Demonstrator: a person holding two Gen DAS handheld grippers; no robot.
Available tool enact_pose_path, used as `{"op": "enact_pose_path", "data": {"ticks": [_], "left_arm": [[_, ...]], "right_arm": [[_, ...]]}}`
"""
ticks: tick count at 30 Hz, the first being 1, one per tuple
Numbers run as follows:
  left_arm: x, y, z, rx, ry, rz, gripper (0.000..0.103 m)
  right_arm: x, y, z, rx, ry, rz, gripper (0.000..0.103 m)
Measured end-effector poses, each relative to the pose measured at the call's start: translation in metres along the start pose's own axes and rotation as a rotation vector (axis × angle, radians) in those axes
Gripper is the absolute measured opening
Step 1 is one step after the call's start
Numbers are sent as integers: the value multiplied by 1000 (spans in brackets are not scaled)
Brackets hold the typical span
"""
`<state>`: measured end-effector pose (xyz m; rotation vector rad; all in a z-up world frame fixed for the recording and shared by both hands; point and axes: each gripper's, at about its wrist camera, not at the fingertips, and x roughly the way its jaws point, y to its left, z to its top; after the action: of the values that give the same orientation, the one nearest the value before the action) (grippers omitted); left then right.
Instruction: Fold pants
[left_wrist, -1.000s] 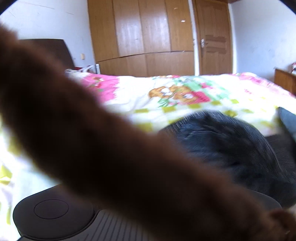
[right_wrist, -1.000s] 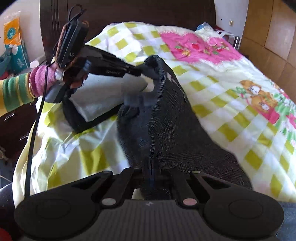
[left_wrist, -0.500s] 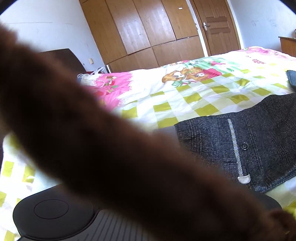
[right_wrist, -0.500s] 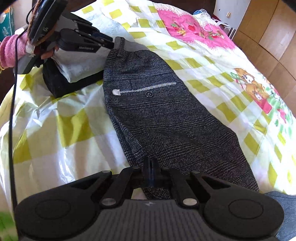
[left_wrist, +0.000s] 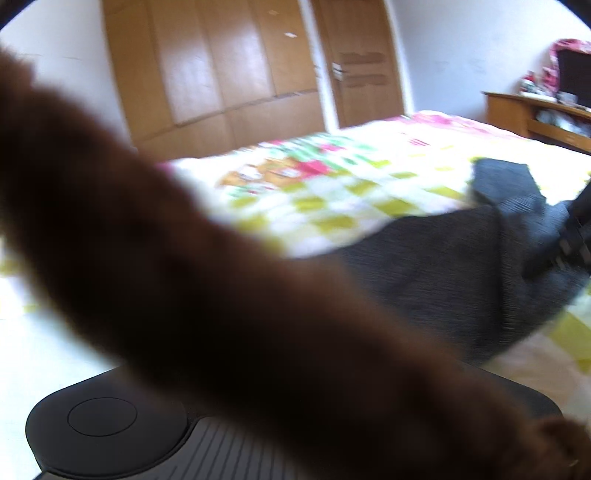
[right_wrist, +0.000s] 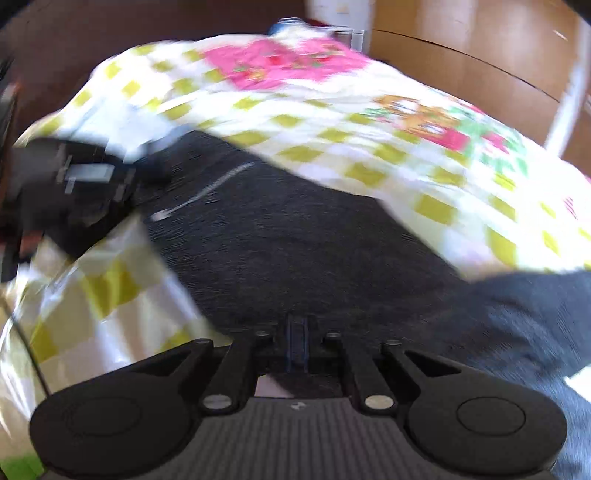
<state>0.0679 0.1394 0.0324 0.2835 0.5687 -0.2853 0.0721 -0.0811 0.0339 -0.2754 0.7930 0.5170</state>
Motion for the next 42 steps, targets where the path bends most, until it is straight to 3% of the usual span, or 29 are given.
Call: {"op": "enact_pose_path", "data": {"ticks": [4,8,14,16,21,24,25,27,35,38,40,41,42], "left_arm": [[33,-48,3,6,92,-180,16],[42,-82,14,61,91,-232,16],[58,-107,45,26,43,-305,16],[67,-119,51,24,40,-333,16],[84,-141,54,38,48,-350,16],[87,-142,54,15,53,-354,16],[87,-141,55,7,55,-355,16],[86,-139,57,-7,55,-357,16],[71,-153,74,45,10,-338,16],[74,-162,75,56,25,-341,16],[79,-167,73,71,41,-327,16],[81,-169,72,77,50,-323,16],[82,-171,70,81,56,-320,16]], "right_arm": [[-8,-73,-2,221,9,-115,29],[1,-143,8,432,-5,-206,41],[41,-223,31,733,-38,-273,48],[57,-235,40,777,-32,-313,49],[107,-256,50,793,94,-449,52],[112,-263,44,807,69,-490,48],[111,-266,43,817,64,-494,45],[105,-273,40,838,55,-480,18],[19,-289,22,862,-137,-352,18],[14,-289,26,829,-84,-286,23],[23,-284,29,841,-56,-254,40],[33,-282,28,854,-51,-239,54],[42,-280,28,870,-42,-231,57]]}}
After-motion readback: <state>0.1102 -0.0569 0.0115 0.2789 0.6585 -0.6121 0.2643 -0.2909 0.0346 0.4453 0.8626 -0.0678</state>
